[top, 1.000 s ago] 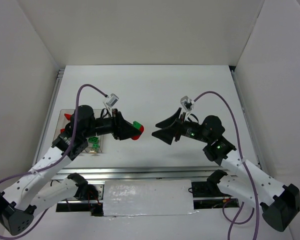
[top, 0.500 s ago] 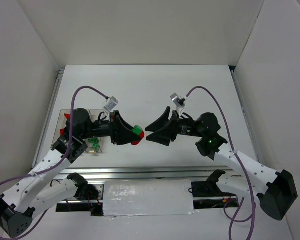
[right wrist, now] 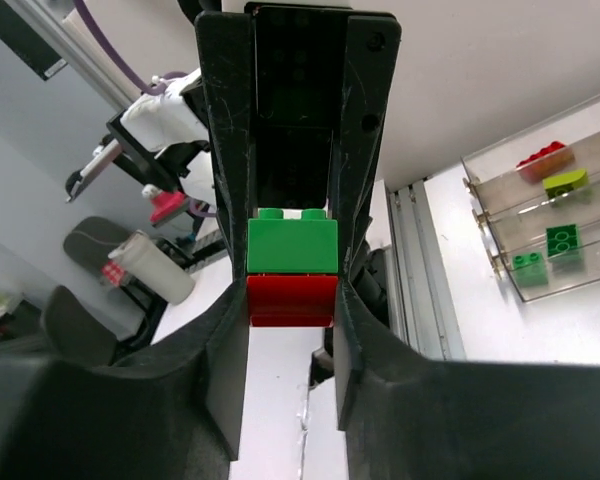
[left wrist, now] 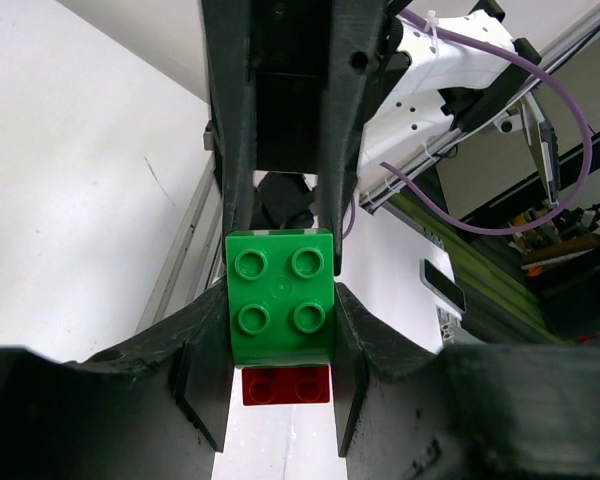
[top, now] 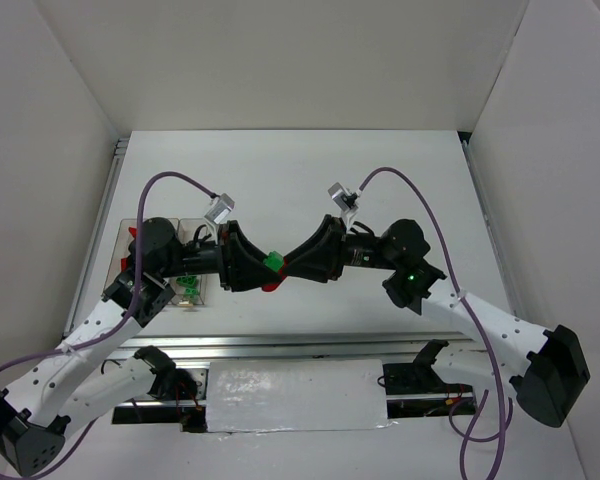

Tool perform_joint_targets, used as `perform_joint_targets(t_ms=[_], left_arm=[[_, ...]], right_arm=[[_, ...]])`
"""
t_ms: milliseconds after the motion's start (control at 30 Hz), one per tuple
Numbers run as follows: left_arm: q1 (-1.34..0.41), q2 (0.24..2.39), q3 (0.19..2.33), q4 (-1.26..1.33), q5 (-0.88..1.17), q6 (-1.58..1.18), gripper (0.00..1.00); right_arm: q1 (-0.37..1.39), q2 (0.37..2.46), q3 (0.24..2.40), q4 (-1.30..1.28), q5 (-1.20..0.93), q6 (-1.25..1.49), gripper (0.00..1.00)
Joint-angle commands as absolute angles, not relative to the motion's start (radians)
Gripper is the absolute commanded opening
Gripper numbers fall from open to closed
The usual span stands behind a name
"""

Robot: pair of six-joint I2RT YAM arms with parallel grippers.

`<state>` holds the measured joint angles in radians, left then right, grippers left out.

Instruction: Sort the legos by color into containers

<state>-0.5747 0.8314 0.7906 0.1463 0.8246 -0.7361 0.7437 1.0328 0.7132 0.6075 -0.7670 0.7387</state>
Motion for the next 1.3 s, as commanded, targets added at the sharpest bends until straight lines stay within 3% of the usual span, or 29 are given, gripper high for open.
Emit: perform_joint_targets(t_ms=[0, 67, 133, 200, 267, 400, 467, 567, 600, 633, 933, 1267], left_arm=[[-0.578, 0.813, 0.799, 0.203, 0.835, -0.733, 0.0], [-0.578, 0.815, 0.802, 0.196, 0.83, -0.729, 0.0], [-0.578, 0.821, 0.808, 0.196, 0.836, -0.729, 0.0], [-0.578, 0.824, 0.814, 0.187, 0.835, -0.724, 0.01], [-0.578, 0.825, 0.821, 0.172, 0.831, -0.713, 0.09], [-0.58, 0.813, 0.819, 0.163, 0.825, -0.707, 0.54], [-0.578, 0.805, 0.819, 0.15, 0.818, -0.701, 0.58], [-0.578, 0.801, 0.828, 0.129, 0.802, -0.689, 0.72], [-0.578, 0.799, 0.831, 0.109, 0.789, -0.684, 0.9], [-0.58, 0.798, 0.837, 0.097, 0.779, -0.67, 0.99], [-0.578, 0.762, 0.882, 0.032, 0.745, -0.618, 0.99], [-0.58, 0.775, 0.844, 0.074, 0.79, -0.635, 0.88]], right_arm=[[0.756, 1.028, 0.747, 0.666, -0.765, 0.729, 0.2], [0.759, 1.02, 0.738, 0.667, -0.767, 0.721, 0.2], [0.761, 1.017, 0.73, 0.663, -0.765, 0.709, 0.0], [0.761, 1.014, 0.729, 0.664, -0.779, 0.695, 0.0], [0.761, 1.011, 0.723, 0.672, -0.782, 0.693, 0.0], [0.761, 1.023, 0.726, 0.672, -0.792, 0.692, 0.0], [0.761, 1.026, 0.724, 0.672, -0.788, 0.69, 0.0], [0.761, 1.028, 0.724, 0.644, -0.772, 0.677, 0.0], [0.761, 1.028, 0.726, 0.635, -0.766, 0.664, 0.0], [0.761, 1.028, 0.727, 0.627, -0.762, 0.658, 0.0], [0.759, 1.032, 0.733, 0.592, -0.807, 0.629, 0.0], [0.761, 1.034, 0.745, 0.617, -0.85, 0.647, 0.0]])
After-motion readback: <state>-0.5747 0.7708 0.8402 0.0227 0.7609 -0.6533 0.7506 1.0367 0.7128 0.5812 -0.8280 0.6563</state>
